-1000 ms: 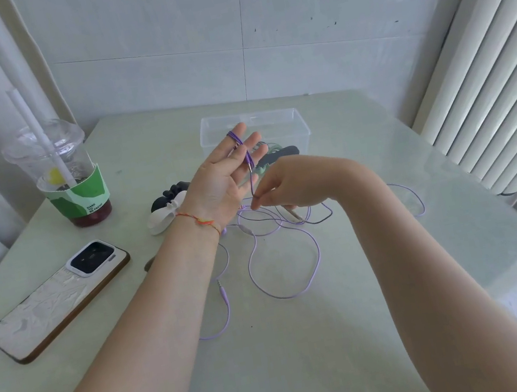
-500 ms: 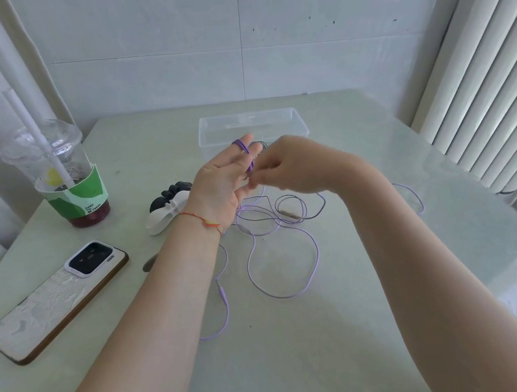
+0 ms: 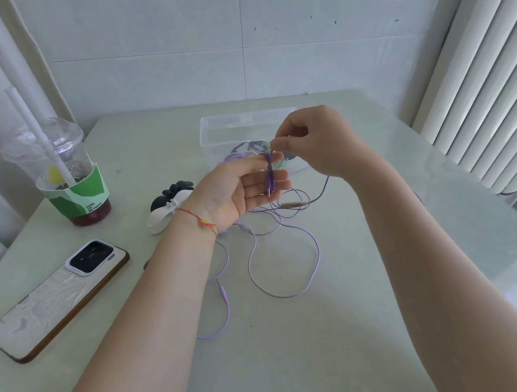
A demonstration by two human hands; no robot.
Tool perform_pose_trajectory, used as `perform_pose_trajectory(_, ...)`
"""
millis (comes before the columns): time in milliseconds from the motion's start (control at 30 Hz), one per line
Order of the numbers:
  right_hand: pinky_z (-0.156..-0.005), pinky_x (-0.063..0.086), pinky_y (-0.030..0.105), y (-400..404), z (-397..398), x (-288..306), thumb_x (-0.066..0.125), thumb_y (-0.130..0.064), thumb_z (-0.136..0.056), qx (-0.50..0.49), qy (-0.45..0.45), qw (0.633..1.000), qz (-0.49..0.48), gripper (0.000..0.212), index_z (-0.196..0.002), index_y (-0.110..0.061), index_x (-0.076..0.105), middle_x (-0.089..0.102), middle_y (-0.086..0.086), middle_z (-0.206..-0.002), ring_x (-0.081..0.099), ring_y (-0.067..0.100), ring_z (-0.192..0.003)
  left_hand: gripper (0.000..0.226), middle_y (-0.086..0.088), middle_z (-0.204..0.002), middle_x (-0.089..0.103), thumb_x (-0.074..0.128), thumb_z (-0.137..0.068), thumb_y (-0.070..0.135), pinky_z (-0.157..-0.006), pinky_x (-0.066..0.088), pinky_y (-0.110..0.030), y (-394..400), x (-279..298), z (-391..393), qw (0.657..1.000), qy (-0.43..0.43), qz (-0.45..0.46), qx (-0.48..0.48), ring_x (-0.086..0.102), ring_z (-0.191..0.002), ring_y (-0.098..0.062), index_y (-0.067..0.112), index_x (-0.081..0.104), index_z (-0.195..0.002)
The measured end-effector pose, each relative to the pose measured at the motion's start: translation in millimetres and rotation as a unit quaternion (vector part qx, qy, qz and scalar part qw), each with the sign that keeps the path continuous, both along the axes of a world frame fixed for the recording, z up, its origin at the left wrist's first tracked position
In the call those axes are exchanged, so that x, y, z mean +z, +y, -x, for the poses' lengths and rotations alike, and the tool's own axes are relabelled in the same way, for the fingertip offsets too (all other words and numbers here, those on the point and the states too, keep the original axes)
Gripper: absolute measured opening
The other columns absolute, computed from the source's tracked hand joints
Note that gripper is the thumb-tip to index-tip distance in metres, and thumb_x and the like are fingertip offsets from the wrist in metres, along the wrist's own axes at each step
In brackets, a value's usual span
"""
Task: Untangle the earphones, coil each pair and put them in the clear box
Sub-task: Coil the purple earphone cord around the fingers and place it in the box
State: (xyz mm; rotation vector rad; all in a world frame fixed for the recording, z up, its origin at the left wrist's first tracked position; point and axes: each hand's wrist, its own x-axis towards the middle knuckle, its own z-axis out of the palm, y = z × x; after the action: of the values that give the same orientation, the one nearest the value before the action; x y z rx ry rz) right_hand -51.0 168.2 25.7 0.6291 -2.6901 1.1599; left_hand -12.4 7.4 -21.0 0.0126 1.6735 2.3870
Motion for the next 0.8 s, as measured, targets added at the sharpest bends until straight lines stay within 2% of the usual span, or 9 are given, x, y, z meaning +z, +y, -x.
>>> perform_pose_trajectory(133, -0.065, 0.047, 0.032, -0.3, 0.4, -2.8, 0.069, -0.022, -0.087, 0.009, -0.018, 0.999, 0.036, 0.012, -0.086, -0.010, 0.071, 0.071, 0.010, -0.079, 0.058, 0.027, -0.071, 0.025, -0.015, -0.091, 0.072, 0.050, -0.098, 0.015, -0.092, 0.055, -0.040, -0.1, 6.9, -4.0, 0.999, 0.008, -0.008, -0.035, 0.071, -0.092, -0.035, 0.003, 0.068, -0.111)
perform_pose_trajectory(267, -0.051, 0.037, 0.019, 2.4, 0.2, -5.2, 0.068, -0.022, -0.089, 0.019, -0.067, 0.992, 0.104, 0.010, -0.081, -0.016, 0.068, 0.059, -0.005, -0.060, 0.044, 0.006, -0.049, 0.029, -0.012, -0.095, 0.072, 0.050, -0.095, 0.017, -0.086, 0.058, -0.036, -4.9, 12.4, -6.5, 0.996, 0.012, -0.052, -0.075, 0.070, -0.097, -0.034, 0.002, 0.066, -0.113)
perform_pose_trajectory(367, -0.047, 0.032, 0.018, 3.7, -0.2, -8.8, 0.064, -0.021, -0.093, 0.050, -0.132, 0.980, 0.141, 0.014, -0.079, -0.016, 0.066, 0.048, -0.010, -0.050, 0.038, 0.006, -0.044, 0.025, -0.004, -0.090, 0.073, 0.051, -0.092, 0.011, -0.084, 0.058, -0.031, -4.7, 10.4, -7.5, 0.994, 0.029, -0.064, -0.082, 0.071, -0.095, -0.026, 0.007, 0.064, -0.113)
perform_pose_trajectory(467, -0.047, 0.030, 0.020, 2.7, -0.9, -11.9, 0.057, -0.015, -0.093, 0.063, -0.154, 0.980, 0.110, 0.014, -0.085, -0.015, 0.069, 0.046, -0.009, -0.050, 0.036, 0.008, -0.046, 0.024, -0.003, -0.094, 0.074, 0.050, -0.093, 0.008, -0.076, 0.059, -0.028, -3.9, 9.4, -6.6, 0.994, 0.028, -0.084, -0.068, 0.072, -0.093, -0.022, 0.010, 0.064, -0.112)
perform_pose_trajectory(567, -0.048, 0.031, 0.021, -0.6, -2.3, -13.3, 0.050, -0.004, -0.087, 0.072, -0.167, 0.980, 0.086, 0.029, -0.082, -0.022, 0.072, 0.050, -0.006, -0.056, 0.038, 0.013, -0.052, 0.023, -0.001, -0.103, 0.074, 0.054, -0.091, 0.010, -0.065, 0.058, -0.024, -5.6, 10.8, -5.9, 0.993, 0.025, -0.107, -0.051, 0.072, -0.097, -0.018, 0.016, 0.065, -0.110)
perform_pose_trajectory(633, -0.050, 0.033, 0.023, -1.9, -3.3, -14.3, 0.051, -0.005, -0.089, 0.075, -0.171, 0.980, 0.065, 0.031, -0.072, -0.026, 0.067, 0.055, -0.005, -0.061, 0.040, 0.013, -0.052, 0.022, 0.000, -0.110, 0.073, 0.051, -0.096, 0.011, -0.063, 0.057, -0.023, -7.0, 11.1, -5.4, 0.992, 0.023, -0.123, -0.029, 0.071, -0.100, -0.016, 0.019, 0.065, -0.110)
perform_pose_trajectory(800, -0.049, 0.033, 0.023, -5.1, -7.1, -17.1, 0.054, -0.016, -0.094, 0.106, -0.193, 0.975, -0.010, 0.024, -0.075, -0.023, 0.065, 0.056, 0.000, -0.064, 0.039, 0.013, -0.048, 0.026, -0.002, -0.122, 0.069, 0.049, -0.100, 0.013, -0.066, 0.059, -0.026, -11.0, 9.5, -2.1, 0.986, 0.020, -0.161, 0.030, 0.067, -0.110, -0.019, 0.021, 0.062, -0.120)
